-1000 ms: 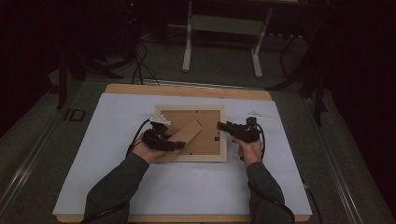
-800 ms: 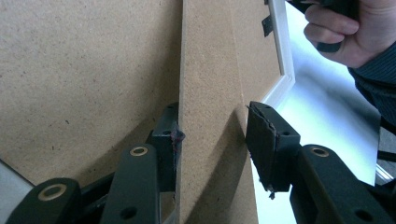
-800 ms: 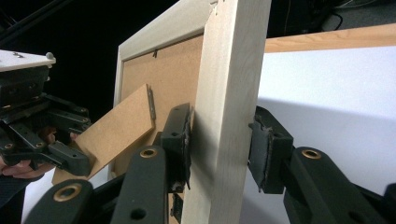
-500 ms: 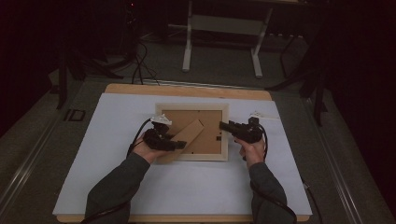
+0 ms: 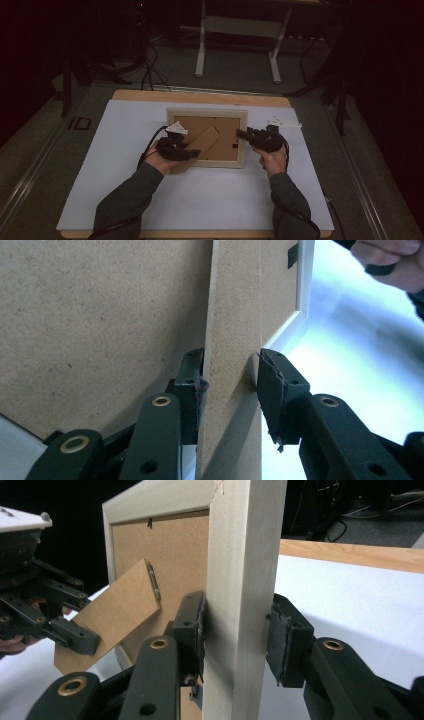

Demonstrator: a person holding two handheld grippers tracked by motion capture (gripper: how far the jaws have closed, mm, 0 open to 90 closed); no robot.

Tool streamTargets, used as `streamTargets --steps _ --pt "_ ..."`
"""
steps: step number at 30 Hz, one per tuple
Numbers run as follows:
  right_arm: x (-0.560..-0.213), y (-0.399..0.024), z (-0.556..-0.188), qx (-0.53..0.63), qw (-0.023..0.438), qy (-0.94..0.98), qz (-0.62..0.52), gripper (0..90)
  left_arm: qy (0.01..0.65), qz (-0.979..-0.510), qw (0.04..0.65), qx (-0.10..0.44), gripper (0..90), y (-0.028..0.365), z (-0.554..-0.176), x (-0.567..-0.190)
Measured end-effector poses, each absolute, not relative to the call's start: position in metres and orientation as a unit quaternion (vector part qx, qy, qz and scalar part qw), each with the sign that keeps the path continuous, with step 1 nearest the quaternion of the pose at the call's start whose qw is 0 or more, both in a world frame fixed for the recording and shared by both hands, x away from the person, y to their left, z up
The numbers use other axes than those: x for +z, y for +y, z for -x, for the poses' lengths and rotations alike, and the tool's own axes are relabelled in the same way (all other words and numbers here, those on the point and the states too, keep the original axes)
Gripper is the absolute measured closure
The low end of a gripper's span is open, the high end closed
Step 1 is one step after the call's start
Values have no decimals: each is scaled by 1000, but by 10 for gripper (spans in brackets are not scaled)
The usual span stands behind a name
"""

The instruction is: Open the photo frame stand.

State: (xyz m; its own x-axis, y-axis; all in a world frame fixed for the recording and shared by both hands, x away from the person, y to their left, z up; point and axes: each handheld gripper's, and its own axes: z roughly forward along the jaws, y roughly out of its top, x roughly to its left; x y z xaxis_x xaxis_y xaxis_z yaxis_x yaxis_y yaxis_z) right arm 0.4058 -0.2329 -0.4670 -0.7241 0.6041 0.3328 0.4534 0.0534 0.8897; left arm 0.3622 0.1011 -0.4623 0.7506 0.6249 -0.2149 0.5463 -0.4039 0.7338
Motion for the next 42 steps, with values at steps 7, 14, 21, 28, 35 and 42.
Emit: streamTargets --steps 7,14,21,28,35,42 --pt "-463 -231 -406 569 86 735 -358 621 361 -831 419 57 670 100 -366 -462" --pt "-460 -229 -406 557 111 744 -351 621 365 -831 414 73 666 97 -370 -461" --pt "-462 -229 -406 545 133 748 -355 620 369 -828 415 85 666 93 -374 -461" --pt "-464 -228 -408 535 151 750 -360 618 370 -826 415 97 672 90 -377 -460" --pt "-460 -224 -411 522 167 755 -359 615 373 -823 417 103 679 89 -380 -459" --pt "-456 -220 -416 505 188 764 -356 607 379 -819 418 105 681 88 -383 -461"
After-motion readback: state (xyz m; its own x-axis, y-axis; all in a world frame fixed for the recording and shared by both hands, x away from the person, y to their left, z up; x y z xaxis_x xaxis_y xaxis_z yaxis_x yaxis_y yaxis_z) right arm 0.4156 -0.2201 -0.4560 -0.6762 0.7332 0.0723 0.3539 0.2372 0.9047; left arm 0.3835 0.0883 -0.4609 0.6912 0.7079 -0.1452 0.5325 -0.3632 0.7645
